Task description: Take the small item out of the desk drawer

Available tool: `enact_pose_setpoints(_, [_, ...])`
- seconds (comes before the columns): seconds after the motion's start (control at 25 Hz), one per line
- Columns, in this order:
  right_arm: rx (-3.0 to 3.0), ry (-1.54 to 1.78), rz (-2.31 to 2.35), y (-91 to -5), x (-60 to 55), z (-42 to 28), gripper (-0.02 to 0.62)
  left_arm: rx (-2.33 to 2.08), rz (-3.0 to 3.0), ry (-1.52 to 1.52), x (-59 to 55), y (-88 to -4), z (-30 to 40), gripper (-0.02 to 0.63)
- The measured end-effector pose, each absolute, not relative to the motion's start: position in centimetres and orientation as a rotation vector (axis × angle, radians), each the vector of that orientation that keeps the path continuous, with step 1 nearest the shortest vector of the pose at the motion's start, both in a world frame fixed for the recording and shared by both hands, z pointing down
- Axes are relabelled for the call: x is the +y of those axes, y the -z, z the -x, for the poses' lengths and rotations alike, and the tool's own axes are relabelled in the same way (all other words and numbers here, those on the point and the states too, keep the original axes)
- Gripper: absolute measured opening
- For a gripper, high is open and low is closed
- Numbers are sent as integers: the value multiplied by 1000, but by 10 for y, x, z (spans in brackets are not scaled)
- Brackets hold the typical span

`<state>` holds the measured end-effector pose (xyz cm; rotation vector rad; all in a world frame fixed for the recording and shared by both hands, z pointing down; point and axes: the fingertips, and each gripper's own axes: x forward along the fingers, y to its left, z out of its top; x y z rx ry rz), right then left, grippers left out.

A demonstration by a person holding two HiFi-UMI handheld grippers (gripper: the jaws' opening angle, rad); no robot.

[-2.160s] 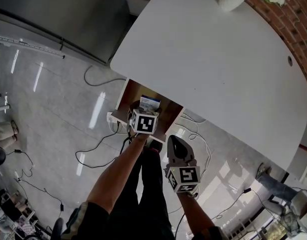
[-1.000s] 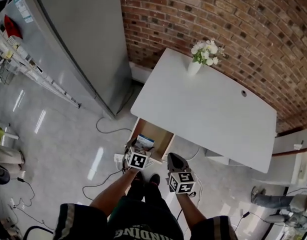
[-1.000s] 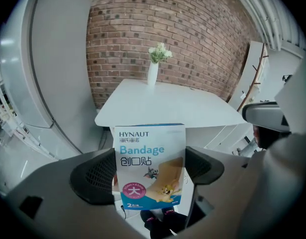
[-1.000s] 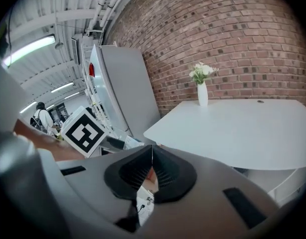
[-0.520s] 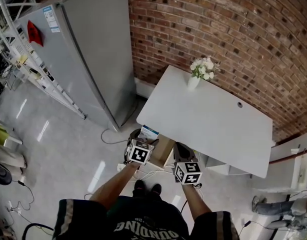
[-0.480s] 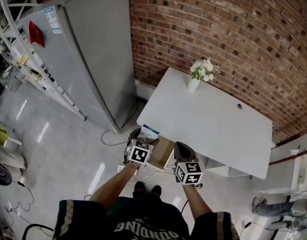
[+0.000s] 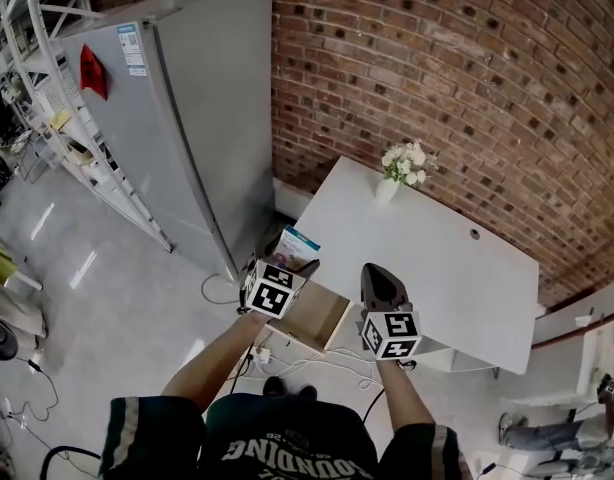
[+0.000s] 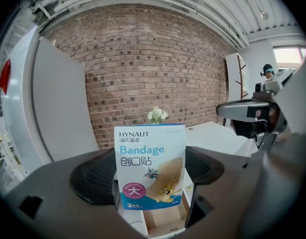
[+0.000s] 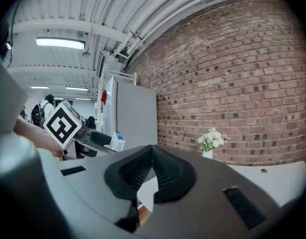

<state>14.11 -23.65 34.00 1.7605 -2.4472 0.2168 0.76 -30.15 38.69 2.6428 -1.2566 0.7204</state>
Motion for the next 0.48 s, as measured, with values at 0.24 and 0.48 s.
enact_pose_setpoints(0.24, [-2459, -158, -1725, -331, -234, -129, 25, -1264, -2666, -707, -299, -370, -4, 439])
enact_pose_setpoints(0.48, [-2452, -154, -1734, -328, -231, -128, 25, -1271, -2660, -712, -297, -369, 3, 439])
